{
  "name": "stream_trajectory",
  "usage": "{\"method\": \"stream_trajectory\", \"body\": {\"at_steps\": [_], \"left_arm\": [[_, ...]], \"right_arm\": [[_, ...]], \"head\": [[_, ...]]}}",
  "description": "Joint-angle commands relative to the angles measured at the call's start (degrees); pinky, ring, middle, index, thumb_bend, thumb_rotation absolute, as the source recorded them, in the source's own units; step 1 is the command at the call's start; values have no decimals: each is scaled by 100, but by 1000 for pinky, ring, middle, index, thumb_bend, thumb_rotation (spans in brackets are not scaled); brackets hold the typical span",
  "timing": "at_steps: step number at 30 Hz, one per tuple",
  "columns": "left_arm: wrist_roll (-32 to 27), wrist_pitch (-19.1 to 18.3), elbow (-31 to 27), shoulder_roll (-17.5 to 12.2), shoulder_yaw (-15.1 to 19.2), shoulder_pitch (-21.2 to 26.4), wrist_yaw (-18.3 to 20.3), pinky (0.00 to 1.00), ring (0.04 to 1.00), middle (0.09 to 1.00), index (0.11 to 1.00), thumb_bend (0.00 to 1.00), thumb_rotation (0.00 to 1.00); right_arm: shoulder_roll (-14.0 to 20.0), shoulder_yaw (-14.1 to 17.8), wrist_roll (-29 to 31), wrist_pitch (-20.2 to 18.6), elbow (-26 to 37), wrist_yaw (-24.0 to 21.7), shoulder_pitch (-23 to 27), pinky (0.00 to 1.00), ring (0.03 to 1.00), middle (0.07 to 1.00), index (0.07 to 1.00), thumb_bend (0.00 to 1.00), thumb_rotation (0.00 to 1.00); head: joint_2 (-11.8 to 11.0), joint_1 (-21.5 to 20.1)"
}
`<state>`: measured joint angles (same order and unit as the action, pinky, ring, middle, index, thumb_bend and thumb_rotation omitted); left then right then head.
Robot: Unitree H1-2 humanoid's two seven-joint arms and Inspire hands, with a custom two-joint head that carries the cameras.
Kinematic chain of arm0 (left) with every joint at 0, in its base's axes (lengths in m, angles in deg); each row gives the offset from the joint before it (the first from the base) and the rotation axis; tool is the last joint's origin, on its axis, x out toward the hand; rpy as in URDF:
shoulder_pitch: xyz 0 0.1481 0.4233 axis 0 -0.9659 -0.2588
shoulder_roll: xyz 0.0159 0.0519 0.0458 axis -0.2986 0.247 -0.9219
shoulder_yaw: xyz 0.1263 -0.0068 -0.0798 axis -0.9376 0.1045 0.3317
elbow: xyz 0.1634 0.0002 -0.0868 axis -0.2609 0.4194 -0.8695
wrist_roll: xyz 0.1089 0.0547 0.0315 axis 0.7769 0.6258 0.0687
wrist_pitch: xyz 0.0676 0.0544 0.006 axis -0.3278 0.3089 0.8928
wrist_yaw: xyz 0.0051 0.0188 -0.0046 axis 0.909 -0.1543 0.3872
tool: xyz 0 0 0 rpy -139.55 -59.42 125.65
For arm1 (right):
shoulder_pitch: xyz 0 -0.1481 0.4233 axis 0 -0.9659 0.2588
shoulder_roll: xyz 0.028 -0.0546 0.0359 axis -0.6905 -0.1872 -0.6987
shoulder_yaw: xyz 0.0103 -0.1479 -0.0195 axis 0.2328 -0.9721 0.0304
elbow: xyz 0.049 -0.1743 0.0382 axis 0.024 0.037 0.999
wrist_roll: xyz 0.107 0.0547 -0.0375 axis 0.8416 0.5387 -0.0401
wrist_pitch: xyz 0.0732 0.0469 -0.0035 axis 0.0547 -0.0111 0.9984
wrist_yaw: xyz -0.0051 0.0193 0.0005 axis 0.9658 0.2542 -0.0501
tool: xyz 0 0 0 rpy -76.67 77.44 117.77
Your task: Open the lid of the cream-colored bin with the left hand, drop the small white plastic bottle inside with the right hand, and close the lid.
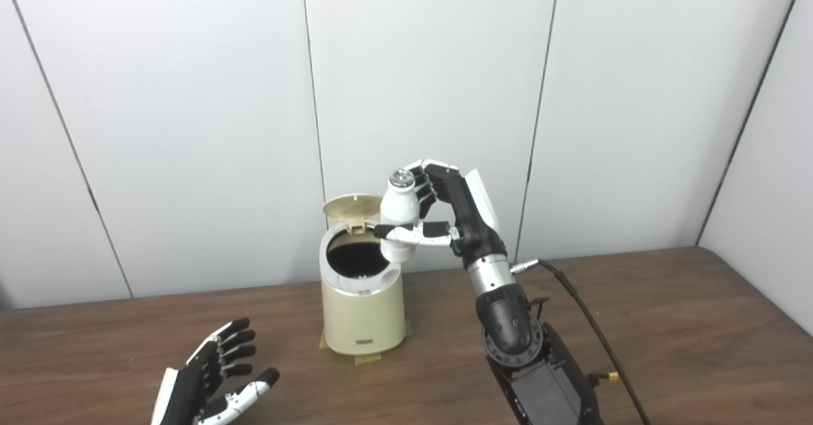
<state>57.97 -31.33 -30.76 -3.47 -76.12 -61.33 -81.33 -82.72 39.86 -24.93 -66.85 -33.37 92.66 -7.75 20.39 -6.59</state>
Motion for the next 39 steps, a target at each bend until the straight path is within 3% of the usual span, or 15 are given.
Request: {"method": "stream_trajectory", "body": {"at_steps": [1, 7, 20, 27, 39], "left_arm": [[2, 175, 31, 84, -30, 101, -83, 693, 756, 795, 839, 779, 199], [70, 171, 11, 119, -63, 94, -123, 702, 759, 798, 847, 789, 222], [117, 179, -41, 243, -129, 88, -183, 665, 759, 793, 837, 786, 181], [138, 225, -65, 257, -154, 67, -193, 670, 756, 792, 836, 771, 174], [213, 257, -77, 263, -184, 68, -231, 662, 752, 790, 833, 775, 191]], "right_arm": [[-51, -39, 22, 232, 70, -51, 398, 301, 399, 486, 527, 516, 0], [-57, -227, -326, 518, -483, 156, 610, 289, 386, 494, 537, 513, 0], [-34, -342, -487, 1154, -1590, 435, 944, 312, 397, 492, 528, 515, 0], [18, -481, -735, 1729, -2244, 742, 1211, 329, 405, 493, 523, 516, 0], [22, -523, -761, 2036, -2662, 940, 1280, 328, 406, 494, 514, 517, 0]], "head": [[-3, 1], [4, 100], [12, 367], [29, 416], [45, 443]]}}
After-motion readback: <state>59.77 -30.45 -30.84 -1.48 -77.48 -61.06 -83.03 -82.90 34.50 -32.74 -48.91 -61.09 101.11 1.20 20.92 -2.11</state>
